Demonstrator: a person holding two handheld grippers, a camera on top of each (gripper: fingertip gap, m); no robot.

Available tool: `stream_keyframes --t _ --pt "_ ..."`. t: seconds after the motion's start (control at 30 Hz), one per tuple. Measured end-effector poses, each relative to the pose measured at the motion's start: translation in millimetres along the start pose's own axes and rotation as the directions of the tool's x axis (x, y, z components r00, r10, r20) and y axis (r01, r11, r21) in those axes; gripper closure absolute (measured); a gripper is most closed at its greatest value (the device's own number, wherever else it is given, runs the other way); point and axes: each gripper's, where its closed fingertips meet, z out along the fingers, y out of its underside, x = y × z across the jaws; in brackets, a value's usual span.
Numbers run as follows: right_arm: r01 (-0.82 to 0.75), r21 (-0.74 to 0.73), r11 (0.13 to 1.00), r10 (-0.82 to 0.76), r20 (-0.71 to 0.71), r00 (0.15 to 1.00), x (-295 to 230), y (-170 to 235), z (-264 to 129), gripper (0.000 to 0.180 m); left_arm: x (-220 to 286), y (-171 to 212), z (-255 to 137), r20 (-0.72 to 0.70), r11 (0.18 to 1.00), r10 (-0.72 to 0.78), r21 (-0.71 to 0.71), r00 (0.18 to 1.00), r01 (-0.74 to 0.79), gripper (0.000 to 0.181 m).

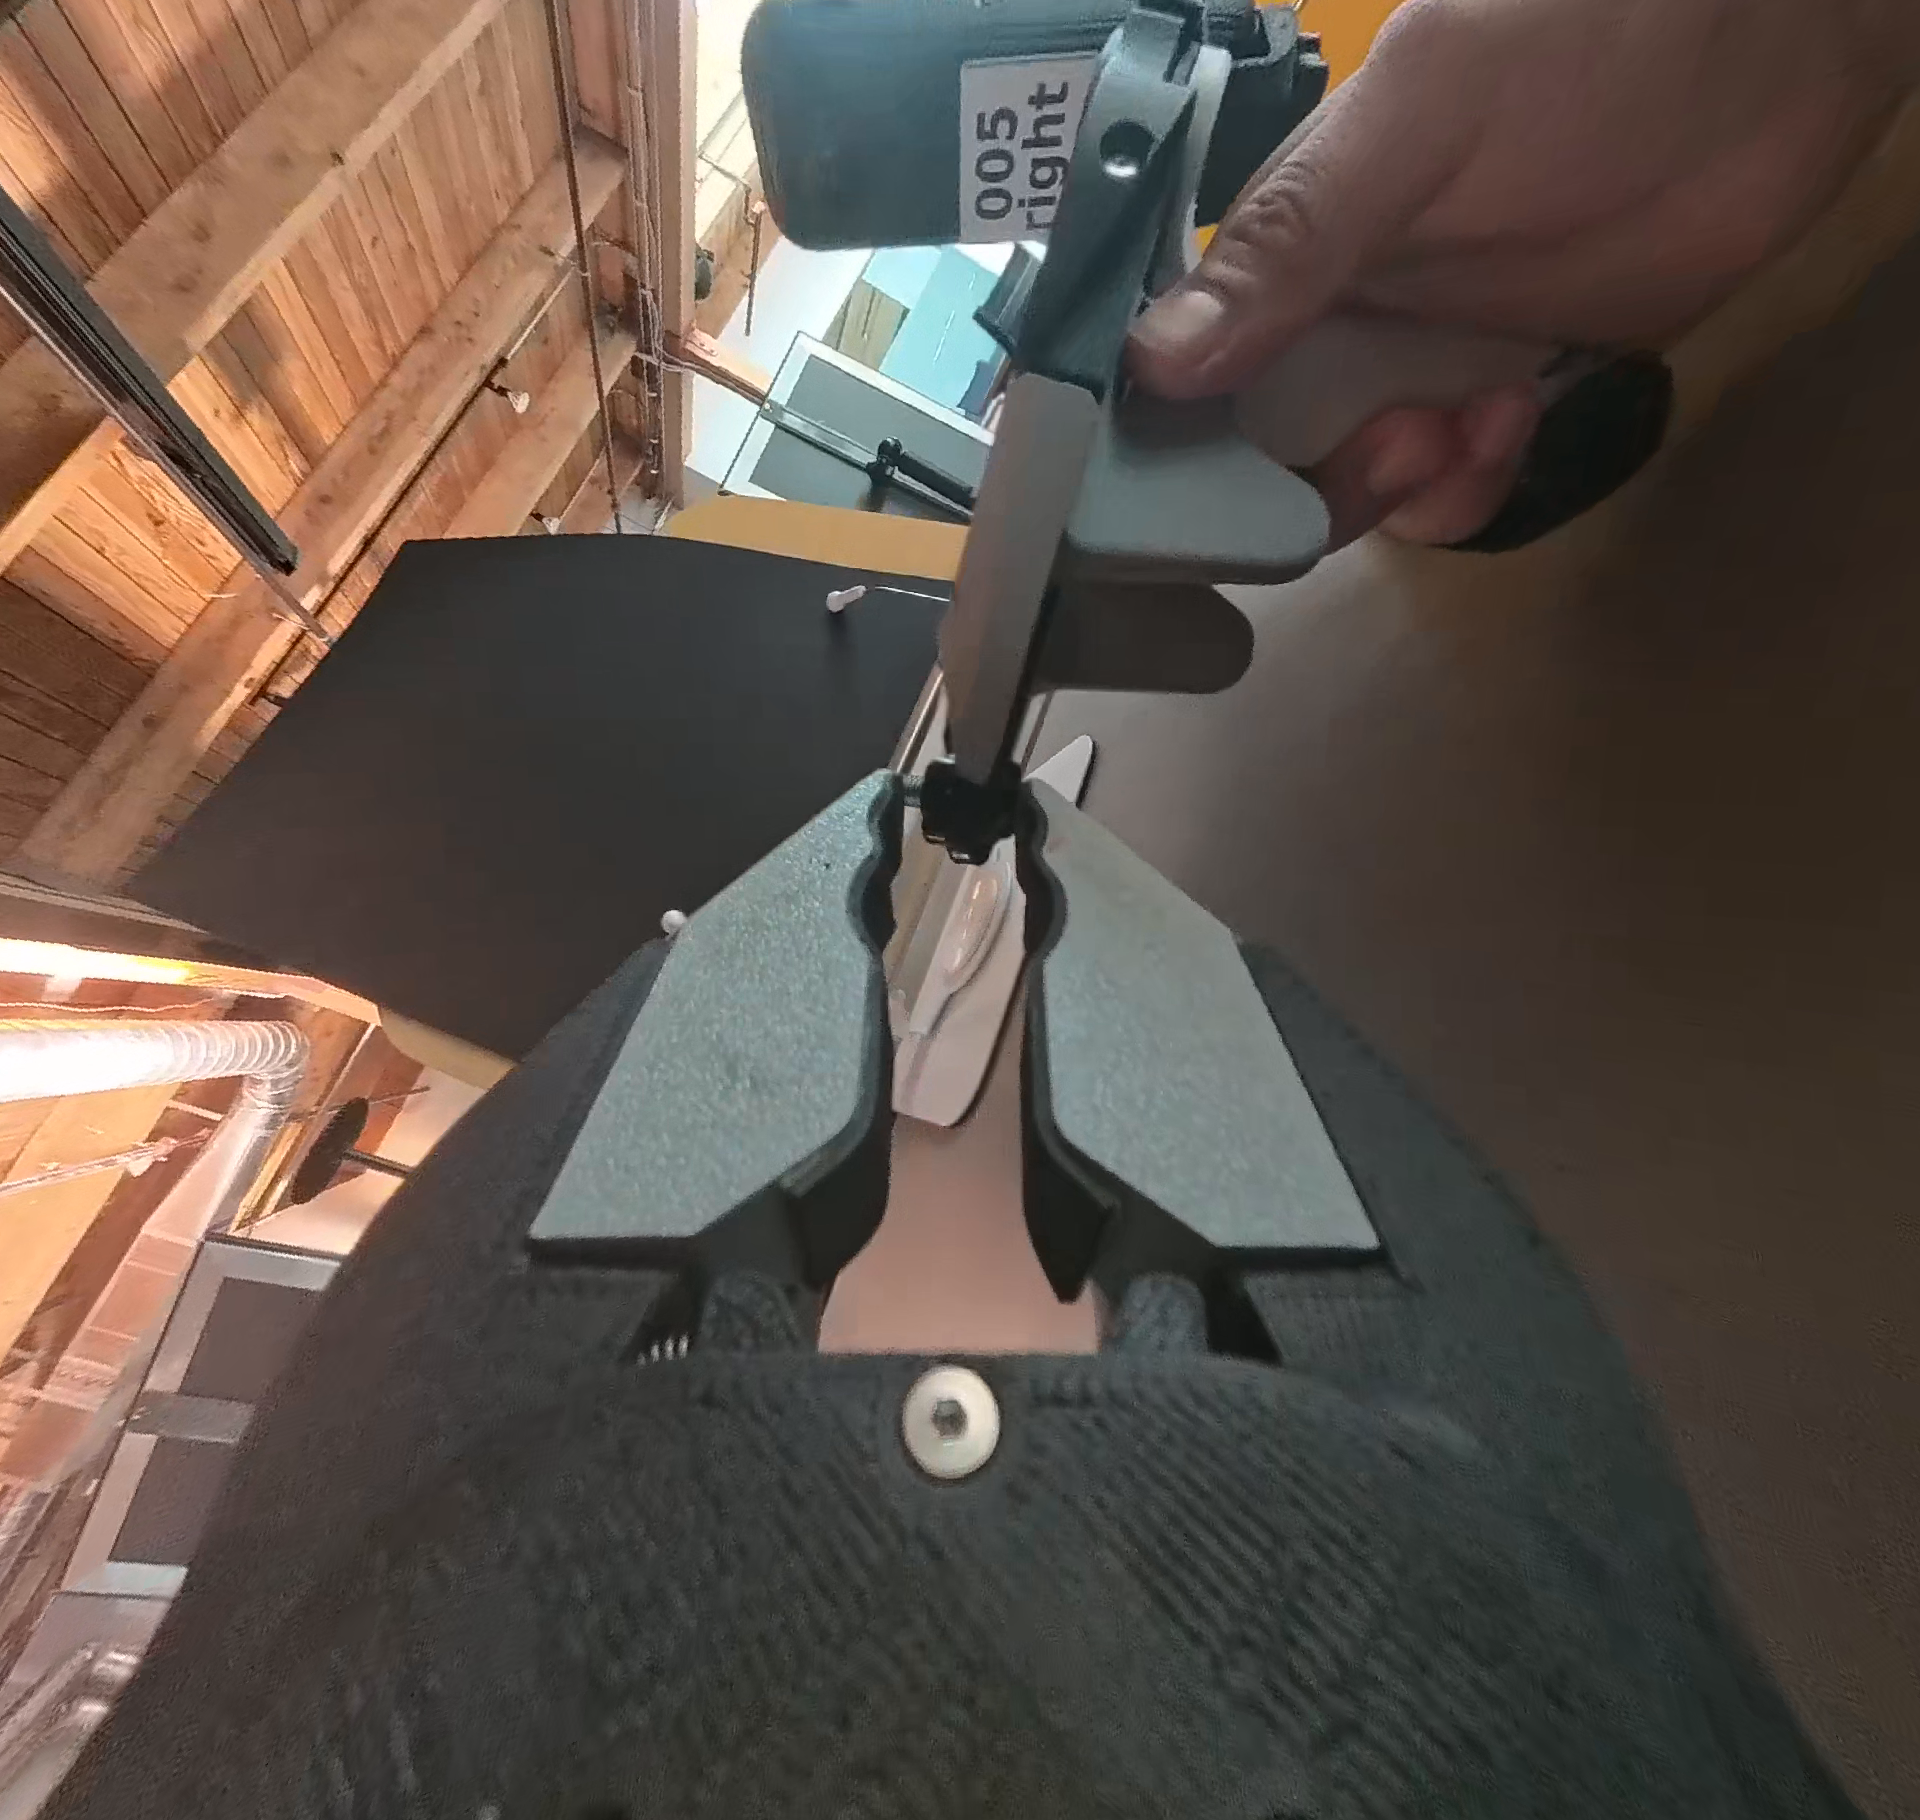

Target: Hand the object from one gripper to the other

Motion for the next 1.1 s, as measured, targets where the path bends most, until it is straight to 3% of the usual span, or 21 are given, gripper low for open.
stream_keyframes --t 0.13,0.27,0.5,0.77,0.97,1.1 --pt "-0.059 0.027 0.998 0.058 0.038 0.998 -2.8 1.4 5.3 0.149 0.7 -0.4 0.4 -0.004 1.0 -0.002 -0.007 1.0 0.002 0.163" --pt "-0.116 0.048 0.992 0.112 0.076 0.991 -5.4 0.5 9.1 0.155 5.8 -1.0 1.2 -0.009 0.999 0.042 -0.012 0.999 -0.043 0.163" --pt "-0.138 0.04 0.99 0.138 -0.003 0.99 2.5 1.5 11.1 0.162 5.8 3.5 2.5 -0.011 0.999 0.013 -0.033 1.0 -0.013 0.163" --pt "0.047 -0.116 0.992 -0.073 -0.227 0.971 19.9 16.5 11.7 0.161 15.5 15.0 5.7 -0.056 0.99 -0.069 -0.123 0.996 0.061 0.164" --pt "0.094 -0.192 0.977 -0.149 -0.298 0.943 25.3 19.8 7.9 0.162 22.2 15.0 1.4 -0.156 0.944 -0.325 -0.116 0.933 0.31 0.166" --pt "0.219 -0.309 0.926 -0.33 -0.376 0.866 38.0 21.1 -5.9 0.162 27.2 13.5 -0.4 -0.216 0.903 -0.428 -0.119 0.877 0.412 0.158"
